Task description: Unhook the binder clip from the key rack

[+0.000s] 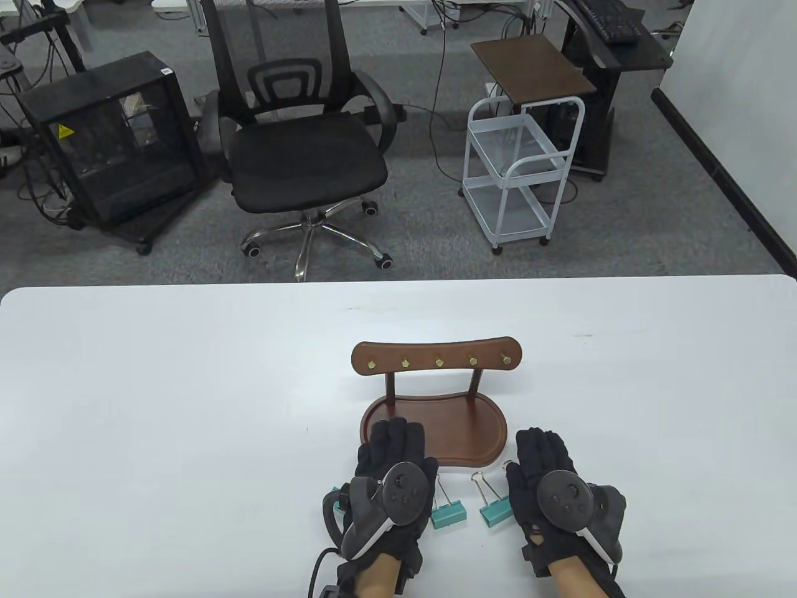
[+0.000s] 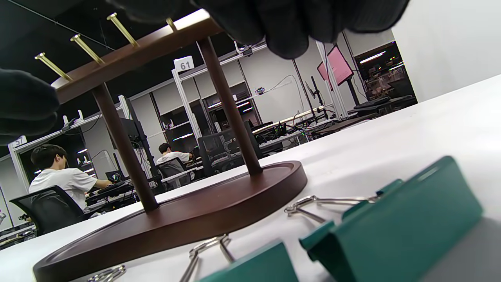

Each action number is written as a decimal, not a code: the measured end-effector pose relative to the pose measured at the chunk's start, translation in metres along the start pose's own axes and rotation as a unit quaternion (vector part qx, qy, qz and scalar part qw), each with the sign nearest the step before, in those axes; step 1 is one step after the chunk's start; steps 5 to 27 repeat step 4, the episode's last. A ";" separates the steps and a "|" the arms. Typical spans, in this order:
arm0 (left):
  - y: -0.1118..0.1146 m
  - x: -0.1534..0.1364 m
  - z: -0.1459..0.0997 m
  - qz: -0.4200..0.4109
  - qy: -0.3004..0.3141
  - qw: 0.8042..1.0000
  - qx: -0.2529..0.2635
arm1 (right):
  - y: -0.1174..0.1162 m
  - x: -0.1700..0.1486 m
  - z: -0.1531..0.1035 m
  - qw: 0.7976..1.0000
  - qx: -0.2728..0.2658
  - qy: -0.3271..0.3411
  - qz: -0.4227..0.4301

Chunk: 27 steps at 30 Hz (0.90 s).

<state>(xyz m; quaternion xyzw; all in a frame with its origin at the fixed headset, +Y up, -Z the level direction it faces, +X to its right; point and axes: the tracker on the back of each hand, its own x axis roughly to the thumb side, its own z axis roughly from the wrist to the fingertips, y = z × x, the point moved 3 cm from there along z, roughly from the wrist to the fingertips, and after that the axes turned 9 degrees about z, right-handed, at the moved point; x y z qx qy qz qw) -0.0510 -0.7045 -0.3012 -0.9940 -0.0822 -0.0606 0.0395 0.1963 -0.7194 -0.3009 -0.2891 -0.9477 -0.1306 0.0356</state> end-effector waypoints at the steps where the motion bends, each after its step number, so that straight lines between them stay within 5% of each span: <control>1: 0.000 0.000 0.000 0.001 0.000 1.000 0.000 | 0.000 0.000 0.000 1.000 0.000 -0.001 0.001; 27: 0.000 0.000 -0.001 0.004 0.000 1.000 -0.002 | 0.000 -0.001 0.000 1.000 0.001 -0.002 0.004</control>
